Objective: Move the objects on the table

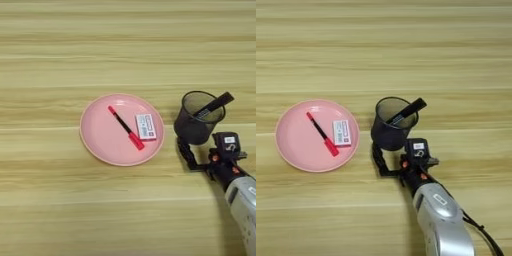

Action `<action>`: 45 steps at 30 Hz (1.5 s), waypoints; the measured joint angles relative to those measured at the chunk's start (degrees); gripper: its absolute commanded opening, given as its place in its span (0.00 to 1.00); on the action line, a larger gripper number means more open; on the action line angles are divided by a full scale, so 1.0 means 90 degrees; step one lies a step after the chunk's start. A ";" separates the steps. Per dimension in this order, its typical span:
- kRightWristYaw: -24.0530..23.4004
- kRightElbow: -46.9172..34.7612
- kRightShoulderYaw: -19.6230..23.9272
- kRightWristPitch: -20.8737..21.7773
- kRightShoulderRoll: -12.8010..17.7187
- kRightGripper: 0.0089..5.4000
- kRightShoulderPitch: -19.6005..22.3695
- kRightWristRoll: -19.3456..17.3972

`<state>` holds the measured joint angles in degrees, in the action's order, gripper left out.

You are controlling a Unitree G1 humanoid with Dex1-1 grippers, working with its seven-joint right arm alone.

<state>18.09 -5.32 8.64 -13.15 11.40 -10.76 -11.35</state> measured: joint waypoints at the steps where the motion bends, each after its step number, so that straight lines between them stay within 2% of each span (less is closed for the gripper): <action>1: -0.0004 0.0000 0.0046 -0.0003 0.0024 0.99 -0.0003 0.0001; 10: -0.0056 0.0021 0.0367 -0.0012 0.0210 0.99 -0.0090 0.0028; 24: -0.0067 0.0113 0.0393 0.0001 0.0231 0.99 -0.0110 0.0090; 38: -0.0197 0.0239 0.0725 0.0053 0.0233 0.99 -0.0160 0.0106; 45: -0.0443 0.0512 0.1020 0.0126 0.0263 0.99 -0.0049 0.0111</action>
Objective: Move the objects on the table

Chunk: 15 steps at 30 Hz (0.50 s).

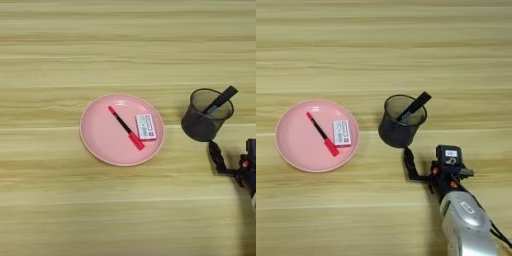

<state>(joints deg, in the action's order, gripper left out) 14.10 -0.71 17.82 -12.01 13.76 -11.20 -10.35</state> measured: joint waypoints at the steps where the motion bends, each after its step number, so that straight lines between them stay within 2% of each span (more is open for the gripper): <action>1: -0.0009 0.0034 0.0045 0.0003 0.0010 0.99 0.0011 0.0000; 9: -0.0134 0.0240 0.0172 0.0059 0.0046 0.99 0.0136 -0.0007; 15: -0.0201 0.0579 0.0332 0.0294 0.0030 0.99 0.0339 -0.0080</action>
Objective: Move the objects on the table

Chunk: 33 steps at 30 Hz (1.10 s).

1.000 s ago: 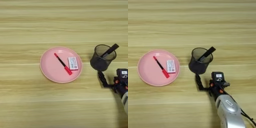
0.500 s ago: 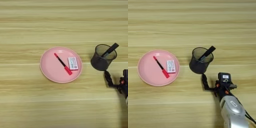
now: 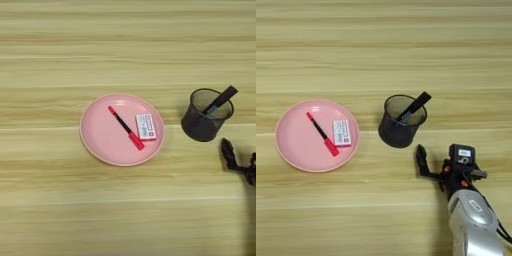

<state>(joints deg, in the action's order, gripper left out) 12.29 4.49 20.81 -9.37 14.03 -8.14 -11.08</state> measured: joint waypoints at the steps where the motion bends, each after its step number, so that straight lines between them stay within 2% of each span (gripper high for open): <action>1: -0.0040 0.0067 0.0022 0.0037 -0.0002 0.99 0.0044 -0.0008; 8: -0.0163 0.0522 0.0212 0.0310 0.0010 0.99 0.0318 -0.0037; 12: 0.0058 0.0830 0.0427 0.0541 0.0022 0.99 0.0502 -0.0398; 16: 0.0218 0.1000 0.0574 0.0561 0.0040 0.99 0.0640 -0.0696; 27: 0.0212 0.1095 0.0683 0.0597 0.0128 0.99 0.0807 -0.0806; 33: 0.0191 0.1079 0.0888 0.0634 0.0305 0.99 0.0902 -0.0847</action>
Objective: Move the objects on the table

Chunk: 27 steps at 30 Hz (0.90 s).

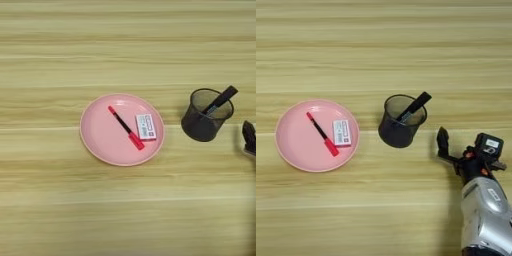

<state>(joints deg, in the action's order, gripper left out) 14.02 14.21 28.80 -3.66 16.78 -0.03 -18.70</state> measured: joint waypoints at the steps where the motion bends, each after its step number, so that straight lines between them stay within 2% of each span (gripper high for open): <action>1: -0.0007 -0.0042 0.0016 -0.0002 0.0022 0.99 0.0015 -0.0019; 9: -0.0106 -0.0136 0.0186 -0.0002 0.0148 0.99 0.0136 -0.0142; 13: -0.0051 -0.0617 0.0213 -0.0025 0.0165 0.99 0.0156 -0.0352; 20: 0.0298 -0.1583 0.0226 -0.0237 0.0167 0.99 0.0134 -0.0946; 27: 0.0430 -0.2388 -0.0124 -0.0511 0.0062 0.99 -0.0073 -0.1076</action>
<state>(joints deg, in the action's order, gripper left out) 17.88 -7.28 27.68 -8.26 17.33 -0.68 -28.38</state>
